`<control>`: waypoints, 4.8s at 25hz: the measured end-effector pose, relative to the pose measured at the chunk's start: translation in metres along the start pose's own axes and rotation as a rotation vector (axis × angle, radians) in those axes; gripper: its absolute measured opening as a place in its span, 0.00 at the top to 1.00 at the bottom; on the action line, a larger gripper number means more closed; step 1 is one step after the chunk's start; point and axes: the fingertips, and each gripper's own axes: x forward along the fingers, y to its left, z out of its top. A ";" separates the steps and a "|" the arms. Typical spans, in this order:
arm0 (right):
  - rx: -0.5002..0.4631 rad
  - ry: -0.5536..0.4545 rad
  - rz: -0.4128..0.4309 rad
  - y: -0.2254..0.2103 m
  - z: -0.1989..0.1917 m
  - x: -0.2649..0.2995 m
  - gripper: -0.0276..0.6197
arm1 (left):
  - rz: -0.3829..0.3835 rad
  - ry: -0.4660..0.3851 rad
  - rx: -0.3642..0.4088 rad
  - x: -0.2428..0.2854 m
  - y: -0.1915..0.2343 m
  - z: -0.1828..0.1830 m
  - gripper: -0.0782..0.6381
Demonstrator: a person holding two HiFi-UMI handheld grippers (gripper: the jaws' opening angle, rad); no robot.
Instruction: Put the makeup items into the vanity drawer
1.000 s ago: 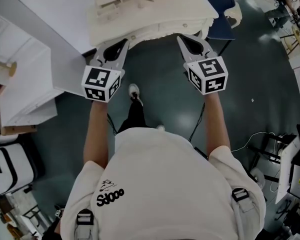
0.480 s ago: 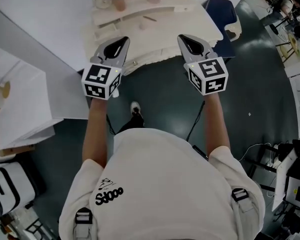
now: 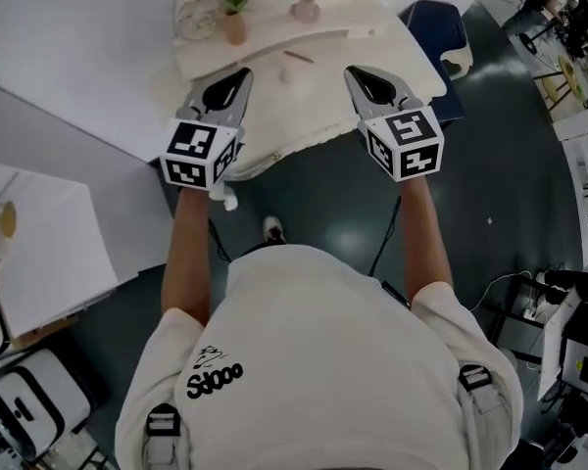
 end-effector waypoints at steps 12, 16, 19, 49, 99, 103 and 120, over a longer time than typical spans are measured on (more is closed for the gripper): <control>-0.029 0.046 0.041 -0.005 -0.006 0.088 0.92 | -0.007 0.039 -0.048 0.043 0.066 -0.035 0.87; -0.038 0.101 0.081 -0.010 -0.023 0.120 0.91 | 0.011 0.073 -0.074 0.053 0.077 -0.054 0.87; -0.051 0.141 0.120 -0.012 -0.039 0.144 0.86 | 0.039 0.110 -0.096 0.059 0.084 -0.071 0.87; -0.293 0.558 0.676 0.007 -0.265 0.304 0.66 | 0.451 0.427 -0.410 0.087 0.098 -0.202 0.87; -0.405 0.508 0.821 0.245 -0.157 0.356 0.66 | 0.581 0.355 -0.468 -0.096 0.177 -0.225 0.87; -0.378 0.487 0.805 0.237 -0.149 0.350 0.64 | 0.577 0.360 -0.466 -0.096 0.173 -0.221 0.87; -0.182 0.589 0.478 0.009 -0.226 0.321 0.65 | 0.376 0.399 -0.426 0.042 0.121 -0.205 0.87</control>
